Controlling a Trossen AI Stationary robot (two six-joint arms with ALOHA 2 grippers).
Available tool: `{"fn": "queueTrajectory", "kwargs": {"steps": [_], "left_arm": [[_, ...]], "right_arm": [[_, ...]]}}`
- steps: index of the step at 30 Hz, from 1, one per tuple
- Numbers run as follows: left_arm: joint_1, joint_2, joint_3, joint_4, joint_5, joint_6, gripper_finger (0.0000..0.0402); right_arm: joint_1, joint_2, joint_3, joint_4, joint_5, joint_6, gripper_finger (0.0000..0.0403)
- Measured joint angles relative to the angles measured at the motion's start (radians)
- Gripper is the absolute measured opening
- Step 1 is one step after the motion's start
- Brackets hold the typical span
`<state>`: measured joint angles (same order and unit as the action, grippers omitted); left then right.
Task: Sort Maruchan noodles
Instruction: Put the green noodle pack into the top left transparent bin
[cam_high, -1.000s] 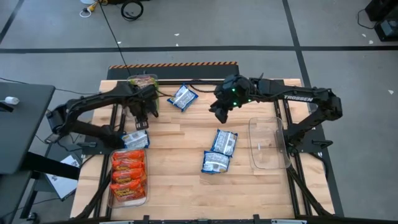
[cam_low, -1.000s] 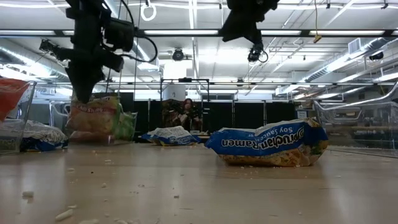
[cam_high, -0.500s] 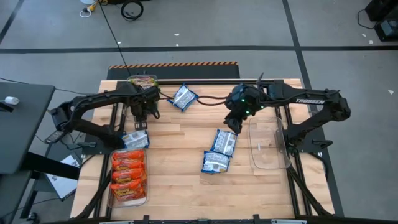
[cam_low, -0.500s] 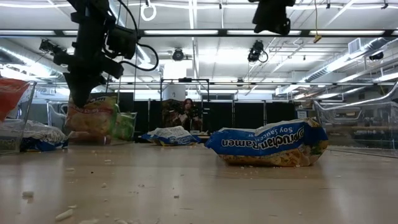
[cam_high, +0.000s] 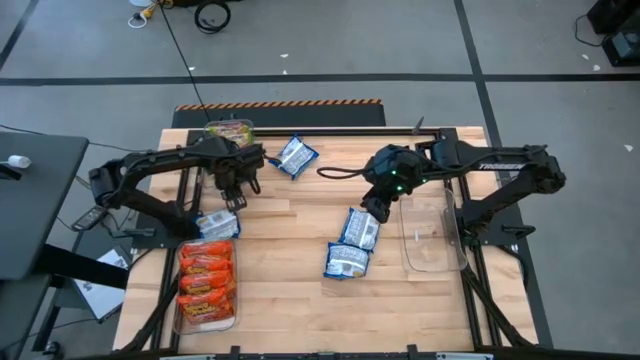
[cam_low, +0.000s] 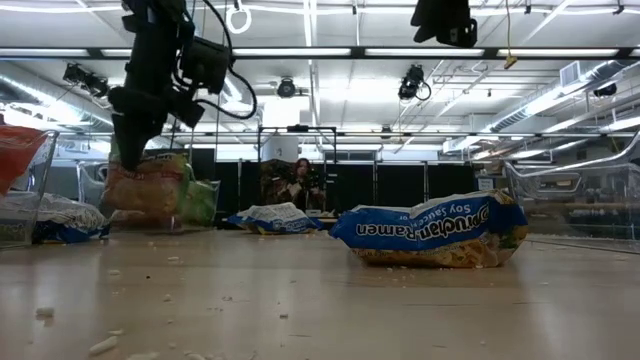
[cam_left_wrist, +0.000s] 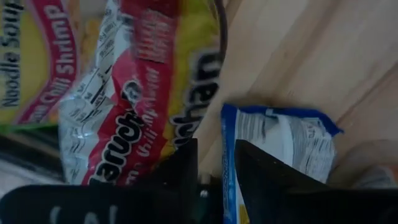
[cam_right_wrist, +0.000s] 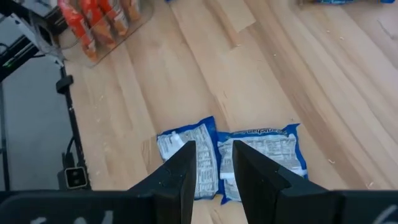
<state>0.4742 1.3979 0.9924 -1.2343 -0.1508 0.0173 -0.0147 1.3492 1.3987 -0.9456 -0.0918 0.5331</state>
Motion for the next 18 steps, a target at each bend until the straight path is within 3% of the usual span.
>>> {"fn": "queueTrajectory", "kwargs": {"steps": [11,18], "left_arm": [[-0.033,-0.001,0.022,0.083,-0.024,0.033,0.0106],[-0.036,-0.003,0.057,0.066,-0.081,0.152,0.0105]], "right_arm": [[0.015,0.017,0.000,0.095,0.027,0.074,0.0110],[0.035,0.024,0.000,0.109,0.029,0.076,0.0110]]}}
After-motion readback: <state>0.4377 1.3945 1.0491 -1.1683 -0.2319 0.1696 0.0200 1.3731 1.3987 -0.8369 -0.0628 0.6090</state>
